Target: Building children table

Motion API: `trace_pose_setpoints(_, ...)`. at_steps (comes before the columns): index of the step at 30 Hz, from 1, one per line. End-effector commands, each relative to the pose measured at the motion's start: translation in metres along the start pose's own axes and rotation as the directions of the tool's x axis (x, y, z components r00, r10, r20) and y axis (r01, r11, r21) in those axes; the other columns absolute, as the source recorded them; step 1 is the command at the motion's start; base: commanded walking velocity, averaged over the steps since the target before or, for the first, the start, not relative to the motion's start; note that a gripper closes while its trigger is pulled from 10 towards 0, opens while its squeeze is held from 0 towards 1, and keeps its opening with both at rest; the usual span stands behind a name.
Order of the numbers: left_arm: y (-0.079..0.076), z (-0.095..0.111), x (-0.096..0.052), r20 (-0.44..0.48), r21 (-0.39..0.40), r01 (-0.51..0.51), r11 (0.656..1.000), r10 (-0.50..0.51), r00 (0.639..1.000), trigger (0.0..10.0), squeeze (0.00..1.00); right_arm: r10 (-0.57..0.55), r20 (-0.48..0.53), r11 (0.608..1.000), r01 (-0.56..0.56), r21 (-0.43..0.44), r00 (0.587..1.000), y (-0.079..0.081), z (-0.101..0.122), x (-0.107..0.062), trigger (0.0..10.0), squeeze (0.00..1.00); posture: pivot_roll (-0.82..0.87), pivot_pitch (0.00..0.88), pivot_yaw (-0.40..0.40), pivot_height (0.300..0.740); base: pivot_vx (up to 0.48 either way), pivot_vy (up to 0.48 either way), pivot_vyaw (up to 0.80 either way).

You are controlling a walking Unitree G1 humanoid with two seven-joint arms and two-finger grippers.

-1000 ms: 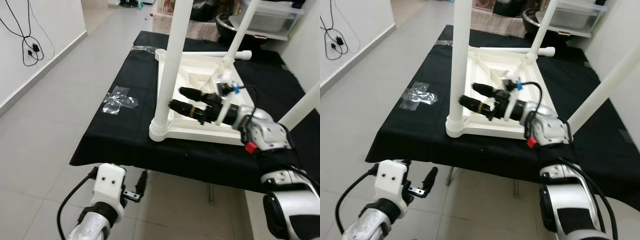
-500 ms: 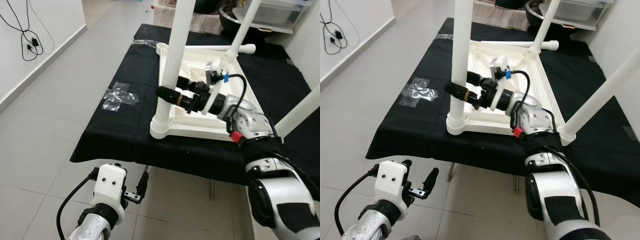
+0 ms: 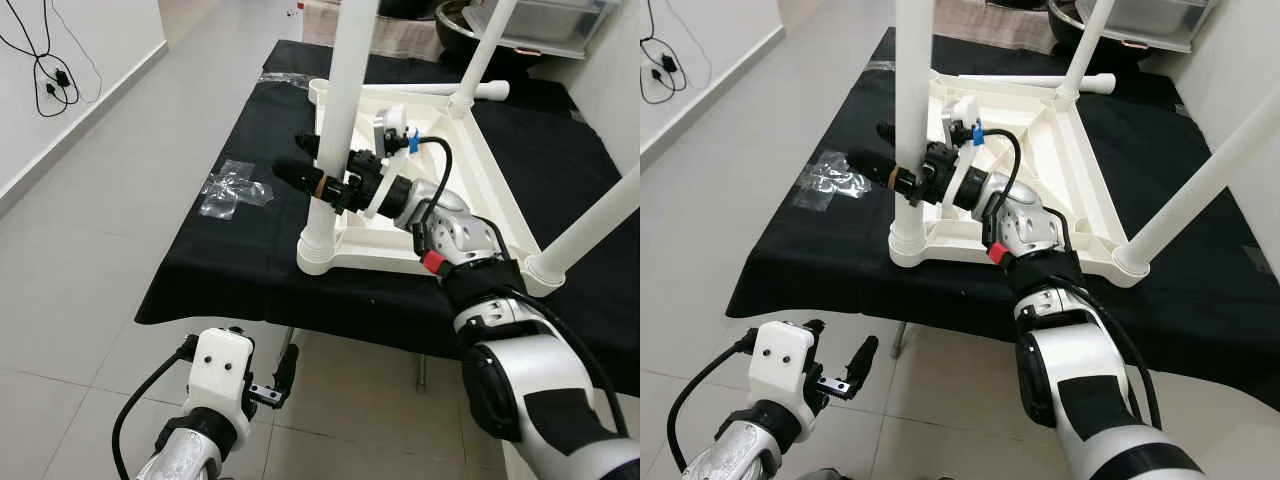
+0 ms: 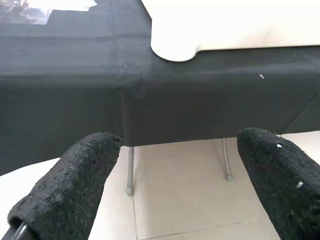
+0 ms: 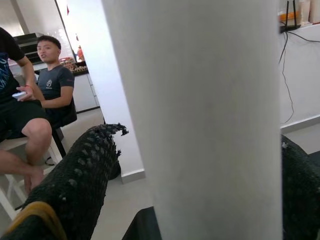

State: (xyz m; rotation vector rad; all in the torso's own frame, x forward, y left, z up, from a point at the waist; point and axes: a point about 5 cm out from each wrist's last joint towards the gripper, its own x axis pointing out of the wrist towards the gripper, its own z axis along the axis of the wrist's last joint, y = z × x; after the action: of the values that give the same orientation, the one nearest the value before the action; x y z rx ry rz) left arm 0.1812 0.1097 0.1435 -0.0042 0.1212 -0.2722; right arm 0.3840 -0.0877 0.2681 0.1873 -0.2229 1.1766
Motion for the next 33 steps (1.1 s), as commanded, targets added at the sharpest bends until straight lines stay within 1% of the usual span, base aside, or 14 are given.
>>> trace_pose_setpoints(1, -0.003, -0.002, -0.002, -0.021, -0.011, 0.004, 1.000, -0.004, 1.000, 10.0, 0.00, -0.002, 0.008, 1.000, 0.003, -0.011, 1.000, 0.000, 0.001, 0.002, 10.0, 0.00, 0.16, 0.164, -0.160, 0.740, 0.000, 0.000, 0.00)
trace_pose_setpoints(2, -0.003, -0.003, -0.002, -0.022, -0.011, 0.006, 1.000, -0.006, 1.000, 10.0, 0.00, -0.015, 0.019, 1.000, 0.015, -0.015, 1.000, 0.000, 0.003, 0.006, 0.0, 0.00, 0.16, 0.161, -0.160, 0.740, 0.000, 0.000, 0.00)
trace_pose_setpoints(12, -0.005, -0.006, -0.003, -0.032, -0.014, 0.013, 1.000, -0.013, 0.999, 10.0, 0.00, -0.064, 0.006, 0.998, 0.064, -0.026, 0.998, 0.000, -0.008, 0.006, 0.0, 0.00, 0.16, 0.135, -0.158, 0.740, 0.000, 0.000, 0.00)
trace_pose_setpoints(17, -0.005, -0.007, -0.002, -0.035, -0.016, 0.020, 1.000, -0.021, 0.999, 10.0, 0.00, -0.292, 0.010, 0.956, 0.292, -0.040, 0.956, -0.006, -0.021, -0.005, 0.0, 0.00, 0.15, 0.133, -0.156, 0.740, 0.000, 0.000, 0.00)
trace_pose_setpoints(19, -0.005, -0.007, -0.002, -0.035, -0.016, 0.020, 1.000, -0.021, 0.999, 10.0, 0.00, -0.292, 0.010, 0.956, 0.292, -0.040, 0.956, -0.006, -0.021, -0.005, 0.0, 0.00, 0.15, 0.133, -0.156, 0.740, 0.000, 0.000, 0.00)
trace_pose_setpoints(21, -0.005, -0.007, -0.001, -0.036, -0.017, 0.023, 1.000, -0.024, 0.999, 10.0, 0.00, -0.449, 0.013, 0.890, 0.449, -0.081, 0.893, -0.004, -0.027, -0.015, 0.0, 0.00, 0.14, 0.138, -0.150, 0.740, 0.000, 0.000, 0.00)
trace_pose_setpoints(25, -0.005, -0.007, -0.001, -0.036, -0.017, 0.023, 1.000, -0.024, 0.999, 10.0, 0.00, -0.449, 0.013, 0.890, 0.449, -0.081, 0.893, -0.004, -0.027, -0.015, 0.0, 0.00, 0.14, 0.138, -0.150, 0.740, 0.000, 0.000, 0.00)
trace_pose_setpoints(26, -0.003, -0.008, 0.001, -0.037, -0.016, 0.028, 0.999, -0.029, 0.999, 10.0, 0.00, -0.701, 0.036, 0.704, 0.700, -0.118, 0.712, 0.000, -0.033, -0.032, 0.0, 0.00, 0.13, 0.139, -0.143, 0.740, 0.000, 0.000, 0.00)
trace_pose_setpoints(27, -0.003, -0.008, 0.001, -0.037, -0.016, 0.030, 0.999, -0.030, 0.999, 10.0, 0.00, -0.776, 0.046, 0.621, 0.774, -0.126, 0.630, 0.002, -0.033, -0.038, 0.0, 0.00, 0.13, 0.139, -0.143, 0.740, 0.000, 0.000, 0.00)
trace_pose_setpoints(28, -0.003, -0.008, 0.001, -0.037, -0.016, 0.030, 0.999, -0.030, 0.999, 10.0, 0.00, -0.776, 0.046, 0.621, 0.774, -0.126, 0.630, 0.002, -0.033, -0.038, 0.0, 0.00, 0.13, 0.139, -0.143, 0.740, 0.000, 0.000, 0.00)
trace_pose_setpoints(29, -0.002, -0.008, 0.002, -0.038, -0.015, 0.031, 0.999, -0.031, 0.999, 10.0, 0.00, -0.843, 0.052, 0.523, 0.839, -0.149, 0.535, 0.003, -0.034, -0.045, 0.0, 0.00, 0.13, 0.138, -0.144, 0.740, 0.000, 0.000, 0.00)
trace_pose_setpoints(30, -0.002, -0.008, 0.002, -0.038, -0.015, 0.031, 0.999, -0.031, 0.999, 10.0, 0.00, -0.875, 0.056, 0.467, 0.869, -0.164, 0.481, 0.005, -0.035, -0.048, 0.0, 0.00, 0.13, 0.138, -0.144, 0.740, 0.000, 0.000, 0.00)
trace_pose_setpoints(31, -0.002, -0.008, 0.002, -0.038, -0.015, 0.031, 0.999, -0.031, 0.999, 10.0, 0.00, -0.875, 0.056, 0.467, 0.869, -0.164, 0.481, 0.005, -0.035, -0.048, 0.0, 0.00, 0.13, 0.138, -0.144, 0.740, 0.000, 0.000, 0.00)
trace_pose_setpoints(33, -0.002, -0.008, 0.002, -0.038, -0.015, 0.029, 0.999, -0.030, 0.999, 10.0, 0.00, -0.950, 0.069, 0.288, 0.938, -0.191, 0.306, 0.013, -0.036, -0.052, 0.0, 0.00, 0.13, 0.138, -0.142, 0.740, 0.000, 0.000, 0.00)
